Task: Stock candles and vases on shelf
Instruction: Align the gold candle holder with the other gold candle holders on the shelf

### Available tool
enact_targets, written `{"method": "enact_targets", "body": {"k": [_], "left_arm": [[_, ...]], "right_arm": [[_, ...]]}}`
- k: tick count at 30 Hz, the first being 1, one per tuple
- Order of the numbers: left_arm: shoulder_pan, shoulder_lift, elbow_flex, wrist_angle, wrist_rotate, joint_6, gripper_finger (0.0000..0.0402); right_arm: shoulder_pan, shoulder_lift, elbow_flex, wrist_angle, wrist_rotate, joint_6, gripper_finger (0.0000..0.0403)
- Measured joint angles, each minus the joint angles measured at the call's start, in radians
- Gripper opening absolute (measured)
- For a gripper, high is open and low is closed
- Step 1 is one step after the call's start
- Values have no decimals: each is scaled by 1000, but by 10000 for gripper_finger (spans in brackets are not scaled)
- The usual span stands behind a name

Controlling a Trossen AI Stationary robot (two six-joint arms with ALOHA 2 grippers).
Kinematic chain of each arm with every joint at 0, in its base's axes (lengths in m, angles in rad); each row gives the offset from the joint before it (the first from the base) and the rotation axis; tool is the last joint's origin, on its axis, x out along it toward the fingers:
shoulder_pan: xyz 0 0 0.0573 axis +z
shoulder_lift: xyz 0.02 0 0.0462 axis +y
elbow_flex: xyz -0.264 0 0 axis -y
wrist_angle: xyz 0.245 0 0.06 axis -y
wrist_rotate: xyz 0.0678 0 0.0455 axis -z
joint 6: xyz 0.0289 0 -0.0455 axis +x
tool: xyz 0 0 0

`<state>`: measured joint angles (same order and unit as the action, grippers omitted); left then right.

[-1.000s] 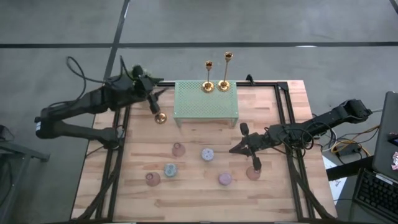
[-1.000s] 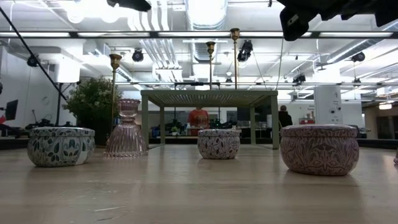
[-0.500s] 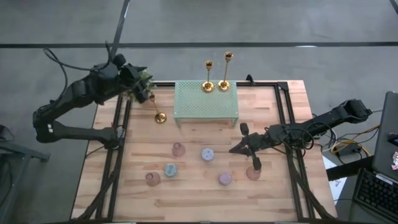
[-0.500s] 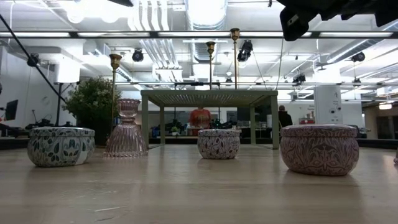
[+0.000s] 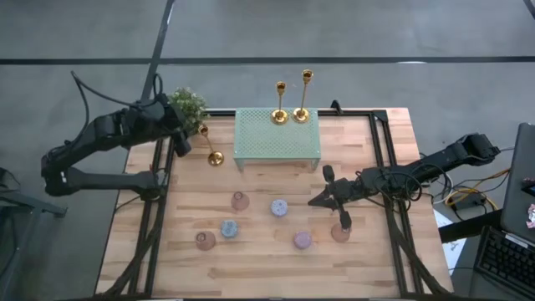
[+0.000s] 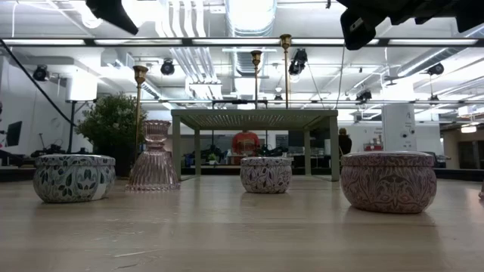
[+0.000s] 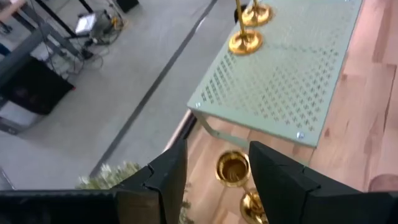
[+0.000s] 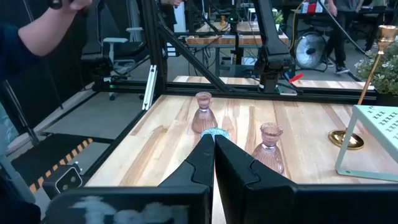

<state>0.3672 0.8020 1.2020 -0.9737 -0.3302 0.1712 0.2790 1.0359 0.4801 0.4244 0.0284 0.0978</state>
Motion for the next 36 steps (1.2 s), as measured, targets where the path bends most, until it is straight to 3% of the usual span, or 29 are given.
{"method": "enact_targets", "body": {"k": [17,24,36], "left_arm": [[0,-89,-306,6,34,-144,177],[0,-94,-441,167,30,-143,177],[0,-97,-583,393,-73,-147,177]], "right_arm": [[0,0,0,-1,0,-5,8],[0,0,0,-1,0,-4,8],[0,0,0,-2,0,-4,8]]}}
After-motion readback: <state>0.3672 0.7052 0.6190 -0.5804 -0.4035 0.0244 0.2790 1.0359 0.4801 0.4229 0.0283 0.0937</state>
